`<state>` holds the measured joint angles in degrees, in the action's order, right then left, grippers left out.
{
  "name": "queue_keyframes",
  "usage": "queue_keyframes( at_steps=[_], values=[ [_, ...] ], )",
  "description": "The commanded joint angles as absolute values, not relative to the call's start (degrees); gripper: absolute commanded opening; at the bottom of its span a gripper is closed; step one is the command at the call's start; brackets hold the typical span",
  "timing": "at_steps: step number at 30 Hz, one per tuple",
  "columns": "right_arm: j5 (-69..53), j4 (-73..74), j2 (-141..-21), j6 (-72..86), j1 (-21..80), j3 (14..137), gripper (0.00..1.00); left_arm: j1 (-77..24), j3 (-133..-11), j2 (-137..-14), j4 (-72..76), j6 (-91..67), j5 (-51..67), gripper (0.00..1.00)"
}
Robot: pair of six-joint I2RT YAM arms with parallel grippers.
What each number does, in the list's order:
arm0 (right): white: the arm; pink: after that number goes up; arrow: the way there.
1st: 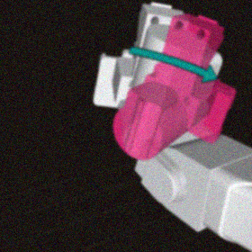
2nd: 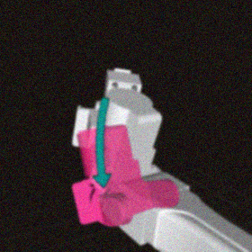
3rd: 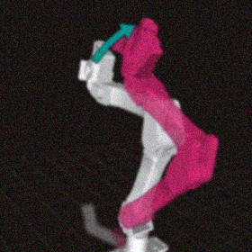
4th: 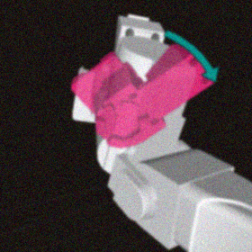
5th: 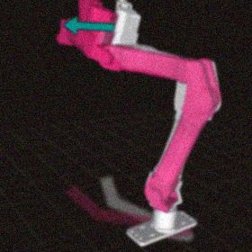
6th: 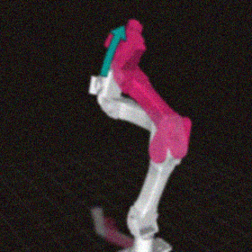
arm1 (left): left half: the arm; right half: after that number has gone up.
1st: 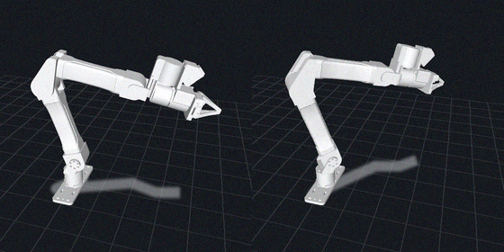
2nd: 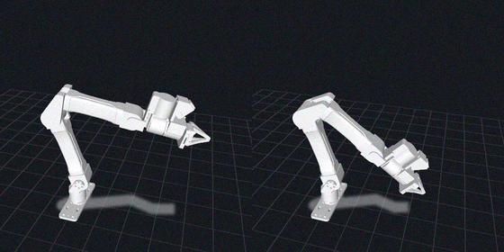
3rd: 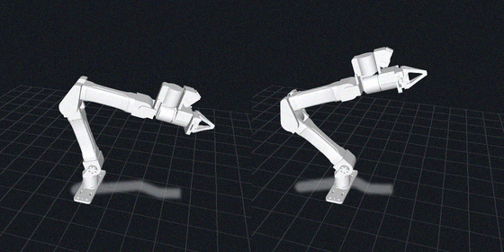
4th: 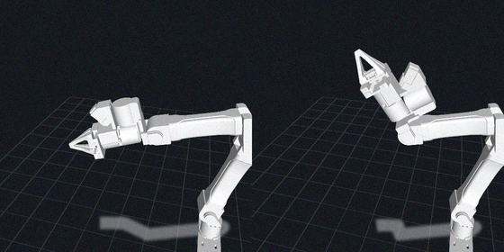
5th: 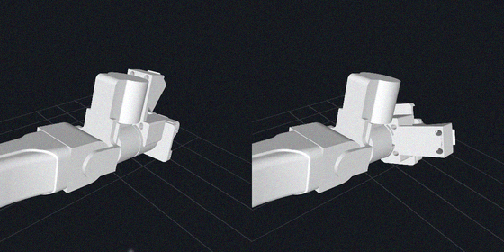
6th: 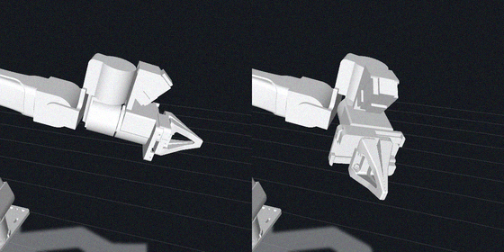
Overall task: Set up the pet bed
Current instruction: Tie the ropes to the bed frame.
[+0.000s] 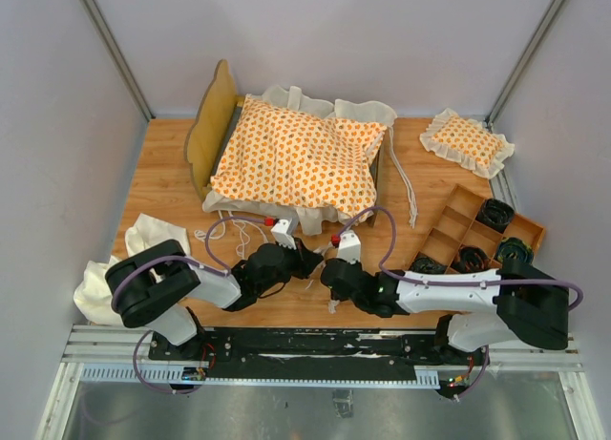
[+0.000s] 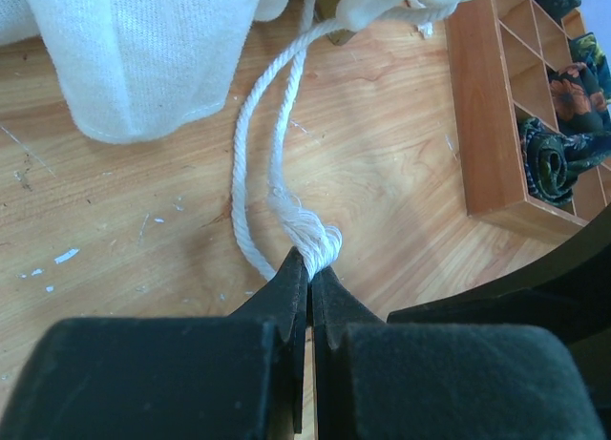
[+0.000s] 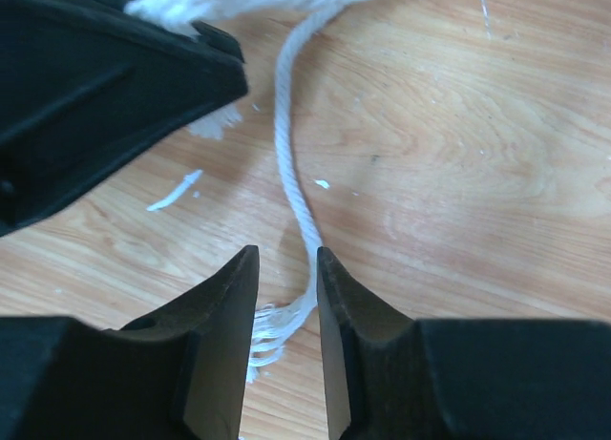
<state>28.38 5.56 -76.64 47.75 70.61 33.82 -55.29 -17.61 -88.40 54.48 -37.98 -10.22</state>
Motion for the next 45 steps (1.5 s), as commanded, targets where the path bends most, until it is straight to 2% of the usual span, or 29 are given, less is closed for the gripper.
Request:
queue_keyframes(
  at_steps=[1, 7, 12, 14, 17, 20, 26, 29, 31, 35, 37, 41, 45],
  values=[
    [27.07, 3.55, -75.33, 48.73, 71.28, 32.91, 0.33, -54.97, -17.18, -89.30, 57.74, -38.55, -9.71, 0.00],
    [26.69, 5.73, -79.08, 49.13, 71.47, 34.61, 0.33, -54.95, -16.90, -90.07, 58.89, -38.98, -9.55, 0.00],
    [33.27, 8.42, -82.63, 48.66, 71.45, 33.53, 0.32, -55.02, -16.92, -90.22, 58.81, -39.20, -9.58, 0.00],
    [36.52, 11.33, -83.19, 49.09, 71.33, 33.19, 0.27, -54.95, -16.88, -90.26, 58.93, -39.28, -9.54, 0.00],
    [39.05, 14.30, -81.21, 50.36, 70.45, 31.85, 0.12, -55.00, -16.58, -90.26, 59.54, -38.58, -8.86, 0.00],
    [43.52, 16.49, -76.57, 50.78, 69.34, 29.55, 0.01, -55.02, -16.68, -90.40, 59.59, -37.65, -8.72, 0.00],
    [42.50, 14.12, -66.22, 46.06, 59.70, 24.17, 0.00, -55.01, -16.59, -90.87, 59.51, -37.65, -7.03, 0.00],
    [42.83, 14.17, -62.27, 43.57, 58.98, 24.14, 0.00, -55.02, -16.68, -91.44, 59.59, -37.92, -6.52, 0.00],
    [41.65, 14.53, -60.33, 42.85, 58.97, 24.88, 0.05, -55.02, -16.76, -91.94, 59.55, -38.09, -6.08, 0.00],
    [38.50, 16.15, -58.70, 42.56, 58.97, 26.37, 0.24, -55.02, -17.16, -92.94, 59.59, -38.12, -4.92, 0.01],
    [37.74, 16.17, -58.55, 40.16, 58.70, 26.82, 0.30, -55.02, -17.27, -93.07, 59.59, -38.14, -4.67, 0.01],
    [34.41, 15.19, -58.89, 36.31, 55.97, 26.41, 0.38, -55.10, -17.38, -93.07, 59.57, -38.03, -4.00, 0.02],
    [28.92, 14.53, -61.07, 36.72, 51.11, 24.97, 0.40, -55.10, -17.17, -92.89, 59.59, -37.86, -3.57, 0.02]
  ],
)
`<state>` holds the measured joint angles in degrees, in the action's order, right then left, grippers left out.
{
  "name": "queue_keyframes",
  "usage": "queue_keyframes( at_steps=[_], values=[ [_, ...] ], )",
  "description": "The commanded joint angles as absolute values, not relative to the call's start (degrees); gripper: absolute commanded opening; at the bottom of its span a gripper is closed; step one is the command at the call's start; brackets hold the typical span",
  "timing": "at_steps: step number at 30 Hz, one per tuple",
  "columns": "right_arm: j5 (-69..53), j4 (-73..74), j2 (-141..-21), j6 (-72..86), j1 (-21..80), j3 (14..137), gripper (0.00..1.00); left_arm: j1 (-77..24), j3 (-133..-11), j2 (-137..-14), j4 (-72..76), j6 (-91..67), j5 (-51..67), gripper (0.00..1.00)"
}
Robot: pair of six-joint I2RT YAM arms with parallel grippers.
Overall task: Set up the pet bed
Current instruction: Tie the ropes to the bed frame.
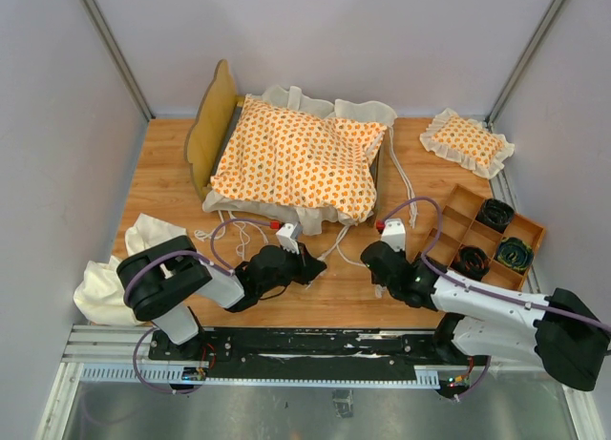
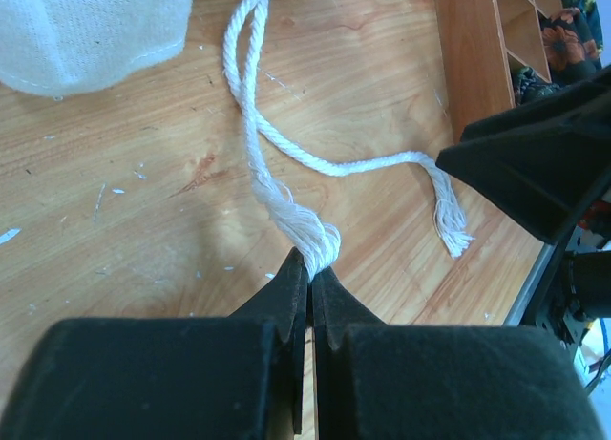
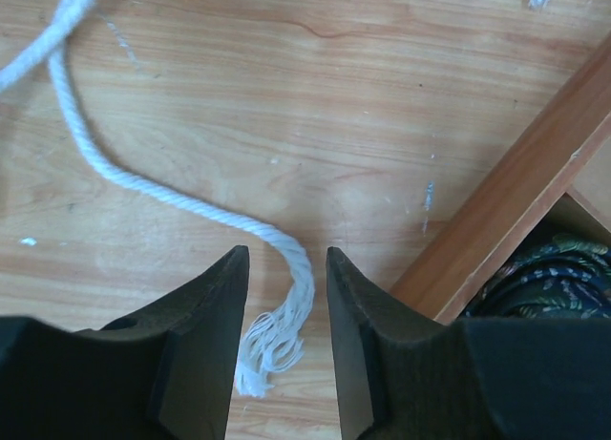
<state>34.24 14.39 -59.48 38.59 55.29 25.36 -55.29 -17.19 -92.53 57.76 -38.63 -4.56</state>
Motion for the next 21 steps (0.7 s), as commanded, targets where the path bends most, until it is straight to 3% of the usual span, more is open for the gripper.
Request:
queue_keyframes(
  at_steps=[1, 10, 12, 16, 21],
  values=[
    [28.29, 14.24, -61.94, 36.74, 50.63, 24.70, 0.40, -55.06, -17.15, -92.82, 59.57, -37.87, -3.52, 0.02],
    [26.17, 11.50, -66.62, 37.04, 50.29, 24.22, 0.32, -55.14, -16.90, -92.40, 59.59, -37.94, -4.04, 0.02],
    [26.23, 12.52, -67.57, 37.34, 50.18, 24.46, 0.26, -55.18, -16.74, -92.15, 59.59, -37.82, -4.05, 0.02],
    [30.12, 16.17, -66.13, 37.37, 49.75, 25.80, 0.01, -55.39, -16.86, -91.61, 59.59, -37.04, -4.00, 0.02],
    [33.84, 17.14, -55.93, 34.05, 47.75, 28.44, 0.00, -57.49, -17.83, -91.73, 59.50, -34.28, -5.35, 0.02]
  ],
)
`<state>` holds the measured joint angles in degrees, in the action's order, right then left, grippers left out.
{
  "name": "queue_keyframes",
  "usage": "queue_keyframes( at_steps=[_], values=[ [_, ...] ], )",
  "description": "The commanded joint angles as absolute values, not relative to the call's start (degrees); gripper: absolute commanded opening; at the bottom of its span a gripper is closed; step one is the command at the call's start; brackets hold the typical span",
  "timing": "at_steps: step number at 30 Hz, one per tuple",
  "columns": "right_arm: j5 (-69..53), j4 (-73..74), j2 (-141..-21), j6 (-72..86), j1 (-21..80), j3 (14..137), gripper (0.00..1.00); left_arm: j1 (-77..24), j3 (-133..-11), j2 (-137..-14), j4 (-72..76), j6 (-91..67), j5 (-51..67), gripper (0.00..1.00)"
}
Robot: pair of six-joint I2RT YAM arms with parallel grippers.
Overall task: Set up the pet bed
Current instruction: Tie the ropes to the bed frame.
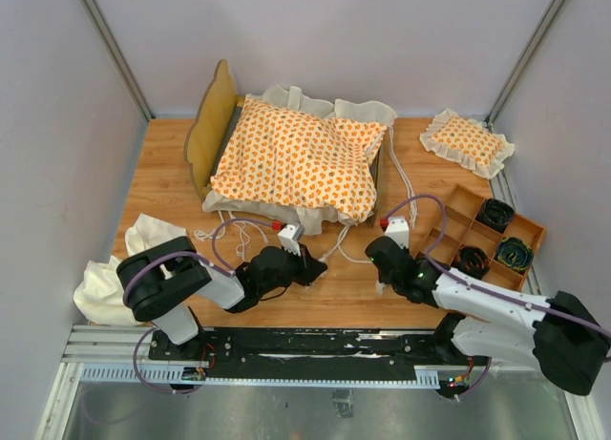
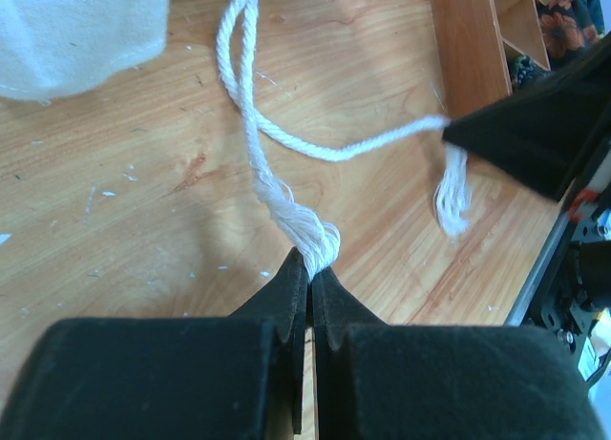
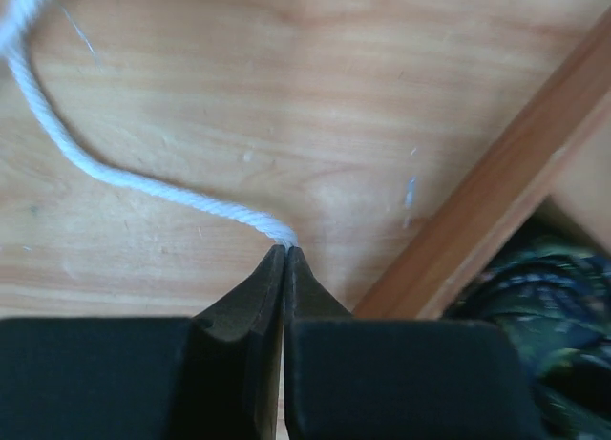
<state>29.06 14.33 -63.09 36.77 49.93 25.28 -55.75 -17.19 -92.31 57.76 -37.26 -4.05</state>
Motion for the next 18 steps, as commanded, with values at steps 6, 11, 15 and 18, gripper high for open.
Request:
queue_keyframes(
  at_steps=[6, 11, 15, 18],
  values=[
    [34.43, 14.55, -51.36, 28.27, 37.30, 31.28, 0.00, -60.67, -19.04, -95.28, 62.41, -34.52, -5.72, 0.02],
    [28.41, 8.95, -56.43, 25.29, 29.54, 32.15, 0.00, -61.26, -19.11, -95.07, 66.41, -34.05, -2.52, 0.02],
    [27.84, 6.31, -60.89, 24.95, 25.56, 33.94, 0.00, -62.82, -19.01, -92.25, 66.99, -33.91, -1.16, 0.01],
    [26.98, 6.20, -62.87, 24.67, 22.06, 36.11, 0.00, -63.99, -19.05, -91.20, 66.96, -34.27, -0.22, 0.01]
  ],
)
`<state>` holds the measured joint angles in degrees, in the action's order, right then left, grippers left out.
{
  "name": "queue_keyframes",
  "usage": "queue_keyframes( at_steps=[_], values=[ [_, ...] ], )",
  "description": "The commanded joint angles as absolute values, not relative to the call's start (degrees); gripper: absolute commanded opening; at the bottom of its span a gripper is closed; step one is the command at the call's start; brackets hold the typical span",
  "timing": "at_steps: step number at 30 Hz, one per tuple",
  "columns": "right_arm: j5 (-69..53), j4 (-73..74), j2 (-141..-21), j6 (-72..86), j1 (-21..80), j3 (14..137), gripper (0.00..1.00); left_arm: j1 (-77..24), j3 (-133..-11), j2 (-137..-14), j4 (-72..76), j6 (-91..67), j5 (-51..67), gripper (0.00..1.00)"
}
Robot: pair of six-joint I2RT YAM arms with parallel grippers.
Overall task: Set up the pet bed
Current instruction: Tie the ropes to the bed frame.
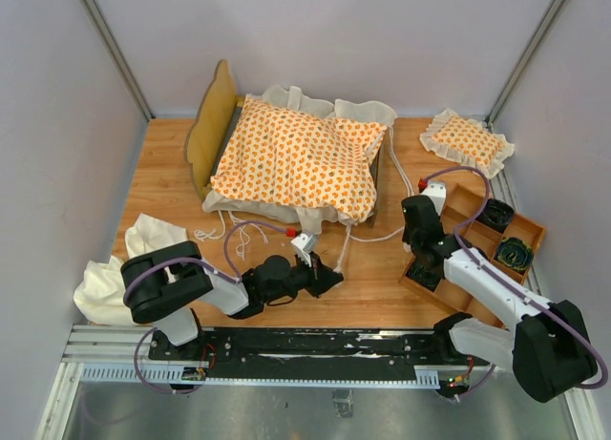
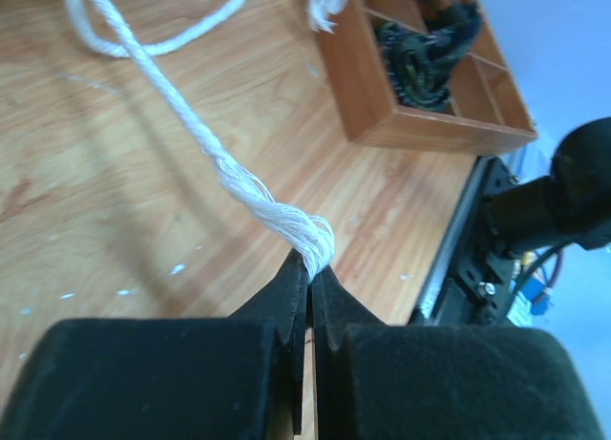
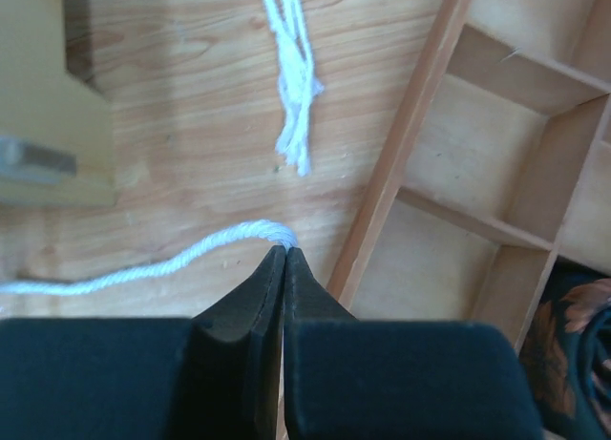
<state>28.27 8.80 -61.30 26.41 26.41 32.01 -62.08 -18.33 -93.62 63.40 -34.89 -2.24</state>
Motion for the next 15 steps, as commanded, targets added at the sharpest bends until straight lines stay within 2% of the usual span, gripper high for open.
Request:
queue_keyframes(
  at_steps=[1, 4, 6, 11, 14, 15],
  values=[
    [27.10, 6.09, -63.09, 24.47, 21.46, 36.46, 0.00, -64.30, -18.88, -91.18, 66.97, -34.62, -0.16, 0.01],
    [26.25, 5.78, -62.90, 23.75, 20.58, 36.82, 0.00, -66.17, -18.03, -91.90, 66.91, -33.54, -1.72, 0.01],
    [21.45, 4.92, -62.45, 23.78, 20.57, 35.86, 0.00, -66.78, -17.66, -93.37, 66.97, -33.27, -2.95, 0.04],
    [3.66, -0.85, -61.84, 28.22, 20.63, 31.36, 0.00, -66.83, -19.55, -95.09, 63.85, -30.36, -6.36, 0.30],
    [-0.70, -2.61, -62.47, 28.76, 20.68, 29.83, 0.00, -66.73, -22.36, -92.73, 56.91, -28.49, -10.88, 0.47],
    [-1.10, -3.06, -62.74, 28.64, 20.70, 29.54, 0.00, -66.67, -23.26, -92.04, 53.92, -27.65, -12.49, 0.49]
  ],
)
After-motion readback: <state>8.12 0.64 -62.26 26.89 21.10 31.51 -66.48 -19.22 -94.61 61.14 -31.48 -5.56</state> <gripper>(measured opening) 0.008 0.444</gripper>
